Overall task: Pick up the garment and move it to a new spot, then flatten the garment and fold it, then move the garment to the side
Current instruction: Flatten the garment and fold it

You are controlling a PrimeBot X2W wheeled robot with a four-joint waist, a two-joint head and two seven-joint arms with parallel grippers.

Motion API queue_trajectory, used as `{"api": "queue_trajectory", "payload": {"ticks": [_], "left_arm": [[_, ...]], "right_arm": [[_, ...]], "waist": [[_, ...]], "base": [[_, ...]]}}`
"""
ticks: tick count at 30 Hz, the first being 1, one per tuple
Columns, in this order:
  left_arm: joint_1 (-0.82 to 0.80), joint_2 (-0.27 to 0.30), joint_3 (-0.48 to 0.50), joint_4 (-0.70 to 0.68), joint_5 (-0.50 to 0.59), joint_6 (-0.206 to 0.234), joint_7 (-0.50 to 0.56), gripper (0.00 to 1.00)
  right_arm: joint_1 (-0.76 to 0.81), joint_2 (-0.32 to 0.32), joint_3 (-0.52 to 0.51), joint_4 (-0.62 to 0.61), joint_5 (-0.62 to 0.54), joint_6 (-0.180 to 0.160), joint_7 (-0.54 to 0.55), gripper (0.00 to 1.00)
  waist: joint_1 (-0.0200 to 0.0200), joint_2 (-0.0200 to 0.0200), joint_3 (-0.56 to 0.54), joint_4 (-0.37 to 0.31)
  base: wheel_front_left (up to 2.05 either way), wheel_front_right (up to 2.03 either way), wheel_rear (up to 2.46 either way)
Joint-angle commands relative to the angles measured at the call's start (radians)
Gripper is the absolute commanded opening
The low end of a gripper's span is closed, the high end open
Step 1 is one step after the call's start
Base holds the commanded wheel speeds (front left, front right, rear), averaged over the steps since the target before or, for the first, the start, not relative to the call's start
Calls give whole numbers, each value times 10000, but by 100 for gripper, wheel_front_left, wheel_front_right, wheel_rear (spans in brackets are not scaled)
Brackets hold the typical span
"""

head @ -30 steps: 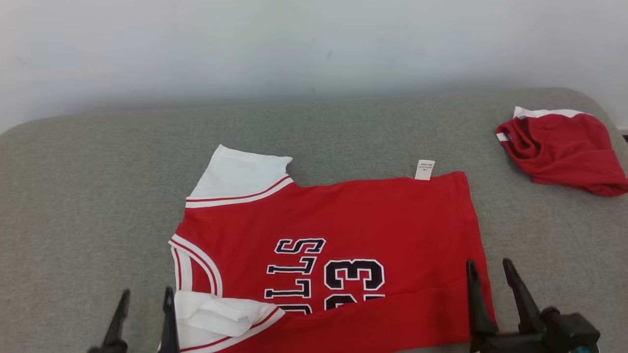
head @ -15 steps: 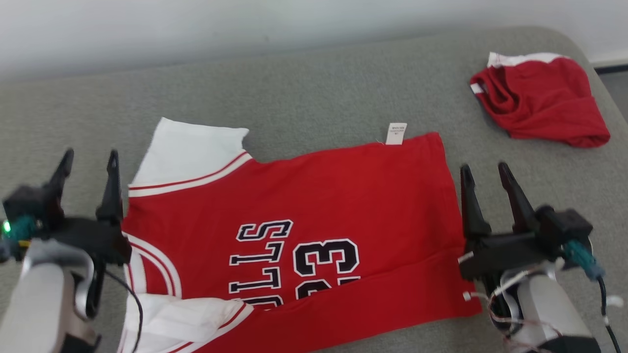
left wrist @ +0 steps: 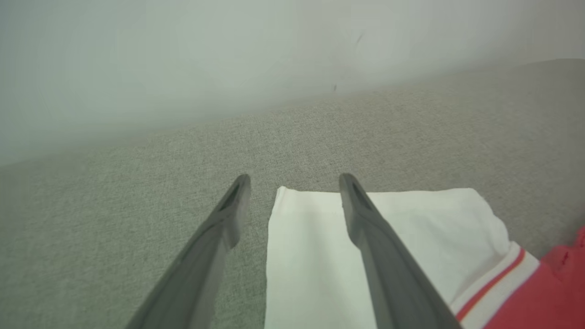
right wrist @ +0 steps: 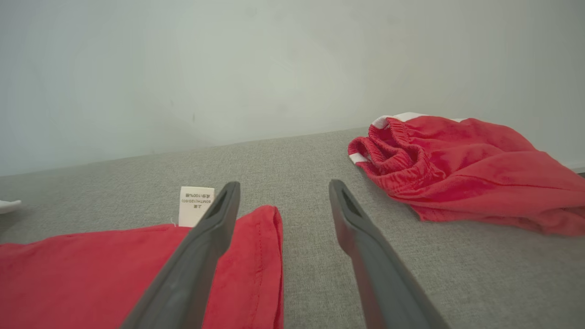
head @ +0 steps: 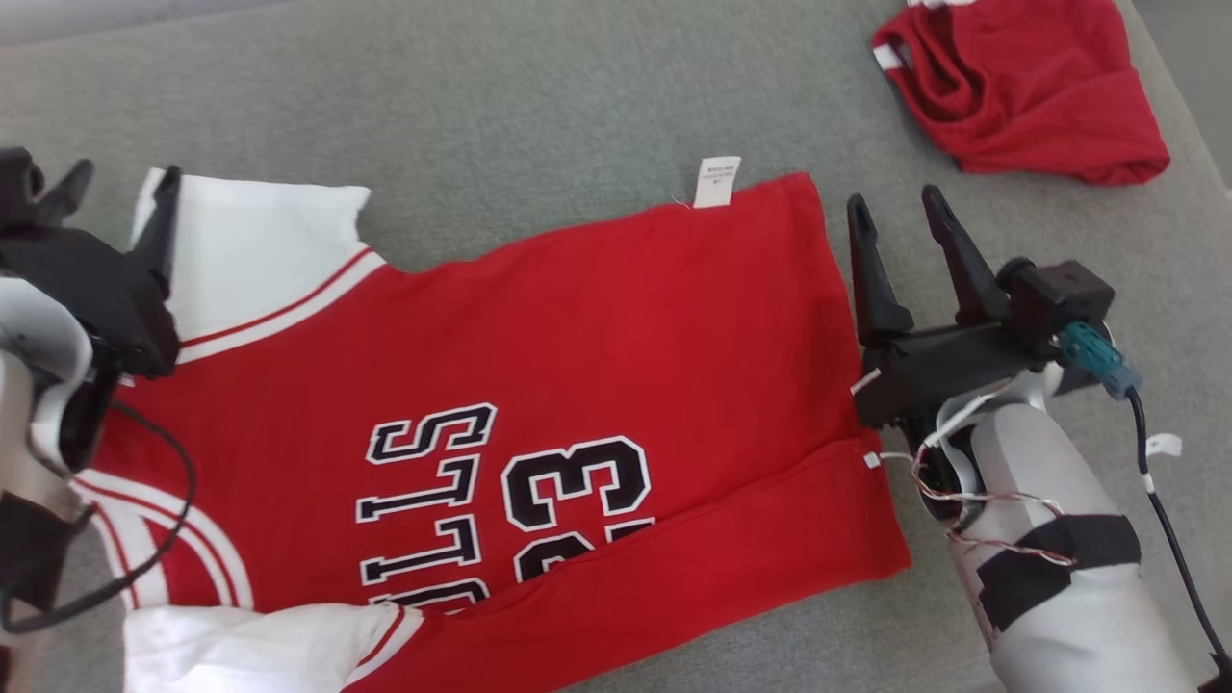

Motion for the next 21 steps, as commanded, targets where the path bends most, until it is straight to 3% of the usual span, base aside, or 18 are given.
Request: {"api": "queue_trajectory", "payload": {"ticks": [1, 10, 17, 18, 19, 20, 21], "left_arm": [[-264, 195, -178, 277, -53, 23, 98, 100], [-1018, 529, -784, 1662, -203, 24, 70, 100], [-1299, 326, -1091, 2316, -860, 22, 481, 100], [-1294, 376, -1163, 2422, -875, 22, 514, 91], [-1281, 382, -1234, 2510, -882, 23, 528, 40], [-1281, 376, -1287, 2599, -944, 23, 502, 12], [-1281, 376, -1287, 2599, -944, 23, 502, 12]], "right_arm": [[-192, 85, 111, 67, 75, -28, 0, 100], [-472, 102, 475, 218, 257, -28, 2, 100], [-517, 114, 689, 250, 332, -28, 2, 100], [-548, 104, 740, 291, 350, -28, 2, 100], [-584, 103, 811, 355, 360, -28, 2, 100], [-625, 90, 896, 452, 399, -28, 2, 100], [-625, 90, 896, 452, 399, -28, 2, 100]], "waist": [[-3, -2, 404, -375], [-3, -2, 567, -611], [-3, -2, 647, -703], [-3, -2, 650, -700], [-3, -2, 646, -694], [-3, -2, 631, -680], [-3, -2, 631, -680]], "base": [[0, 0, 0], [0, 0, 0], [0, 0, 0], [0, 0, 0], [0, 0, 0], [0, 0, 0], [0, 0, 0]]}}
